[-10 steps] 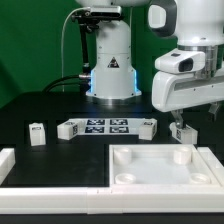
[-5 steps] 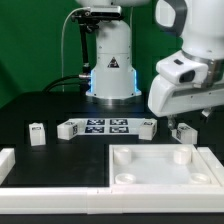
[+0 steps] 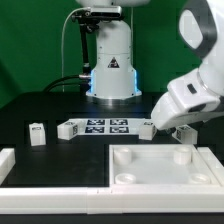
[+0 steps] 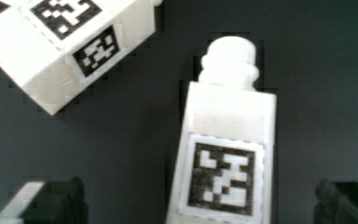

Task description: Assemble one leg

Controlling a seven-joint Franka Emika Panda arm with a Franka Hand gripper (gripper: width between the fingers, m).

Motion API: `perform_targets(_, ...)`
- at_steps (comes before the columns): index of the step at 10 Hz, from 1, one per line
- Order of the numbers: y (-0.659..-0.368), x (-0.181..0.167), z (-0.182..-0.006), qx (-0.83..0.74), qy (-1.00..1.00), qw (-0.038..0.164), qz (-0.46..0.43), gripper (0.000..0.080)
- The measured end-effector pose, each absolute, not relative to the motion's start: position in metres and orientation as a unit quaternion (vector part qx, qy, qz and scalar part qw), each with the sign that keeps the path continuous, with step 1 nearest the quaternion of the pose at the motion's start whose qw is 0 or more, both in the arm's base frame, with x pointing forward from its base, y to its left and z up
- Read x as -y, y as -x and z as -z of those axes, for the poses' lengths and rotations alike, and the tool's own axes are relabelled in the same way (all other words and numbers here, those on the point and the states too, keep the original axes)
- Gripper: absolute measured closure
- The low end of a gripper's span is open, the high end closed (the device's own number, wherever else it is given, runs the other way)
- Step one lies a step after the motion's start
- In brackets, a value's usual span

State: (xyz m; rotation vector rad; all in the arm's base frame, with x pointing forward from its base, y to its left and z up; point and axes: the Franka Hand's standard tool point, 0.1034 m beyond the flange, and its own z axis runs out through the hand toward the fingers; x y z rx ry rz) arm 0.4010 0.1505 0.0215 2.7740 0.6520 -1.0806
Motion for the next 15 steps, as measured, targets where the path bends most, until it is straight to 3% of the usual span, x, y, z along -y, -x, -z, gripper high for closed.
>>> perform_targets(4,-0.396,-0.151,-0.011,-0.214,-0.904,0.047,0.367,0.0177)
perform_targets(5,-0.395,-0.151,-0.01,-0.215,-0.903,0.047,0.369,0.0355)
perform_targets(6,-0.394,-0.151,-0.009,-0.215,-0.903,0.047,0.37,0.0355)
perform_targets(7,-0.394,-0.151,-0.009,-0.215,-0.903,0.047,0.37,0.0511)
perform_targets(13,-0.394,-0.151,-0.009,-0.215,-0.903,0.046,0.37,0.0511)
perform_targets(14,-0.394,-0.151,-0.014,-0.216,-0.9,0.048,0.375,0.051)
perform_targets(15,-0.395,-0.15,-0.029,-0.216,-0.897,0.053,0.383,0.051)
